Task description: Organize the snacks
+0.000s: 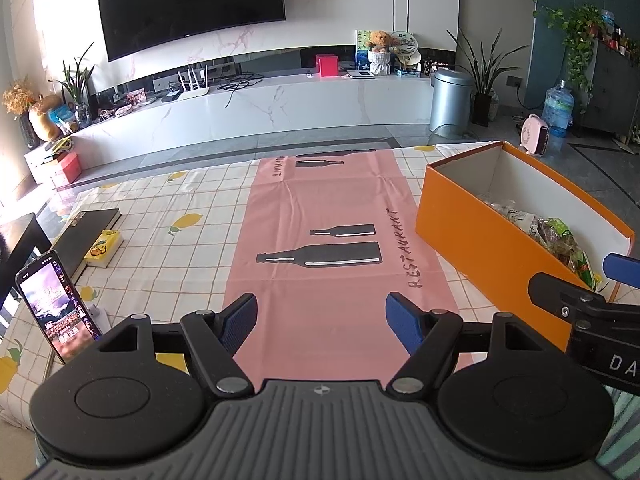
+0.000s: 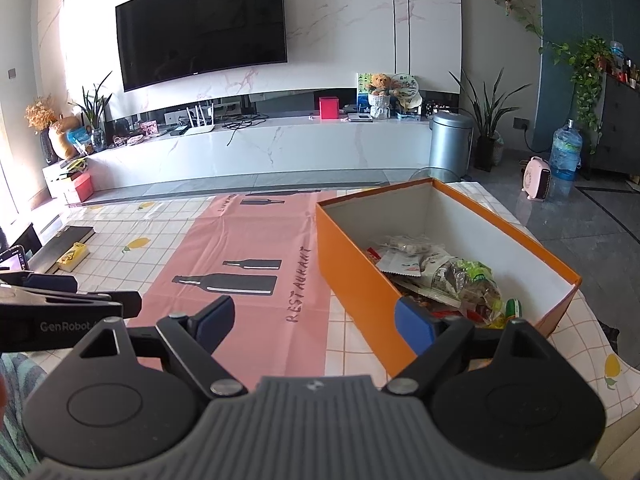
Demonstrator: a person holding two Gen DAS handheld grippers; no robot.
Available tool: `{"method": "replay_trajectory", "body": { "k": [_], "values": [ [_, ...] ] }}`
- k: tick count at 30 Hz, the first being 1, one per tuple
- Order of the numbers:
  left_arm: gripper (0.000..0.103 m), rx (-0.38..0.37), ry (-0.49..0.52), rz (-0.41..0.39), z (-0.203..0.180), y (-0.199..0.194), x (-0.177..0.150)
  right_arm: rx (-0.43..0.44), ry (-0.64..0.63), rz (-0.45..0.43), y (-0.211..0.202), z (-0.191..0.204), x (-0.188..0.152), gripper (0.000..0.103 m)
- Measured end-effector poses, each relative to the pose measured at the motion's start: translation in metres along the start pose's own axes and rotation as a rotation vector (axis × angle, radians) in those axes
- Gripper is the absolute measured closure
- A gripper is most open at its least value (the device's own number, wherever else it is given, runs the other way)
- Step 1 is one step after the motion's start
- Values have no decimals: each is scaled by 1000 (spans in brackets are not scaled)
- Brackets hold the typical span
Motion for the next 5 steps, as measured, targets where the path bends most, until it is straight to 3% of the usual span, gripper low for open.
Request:
{"method": "replay_trajectory", "body": {
  "k": [5],
  "values": [
    [17, 0, -1, 0, 1, 0, 0, 0, -4, 2, 1, 1, 0, 19]
  ]
}}
Point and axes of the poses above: each gripper's, at about its wrist camera, not at the fingertips, and y roughly the way its jaws point, z to its left, x to its top, the point moved 8 cm from there along y, roughly the way its jaws point, and after that the axes turned 13 degrees about -z, right-handed, at the moved point
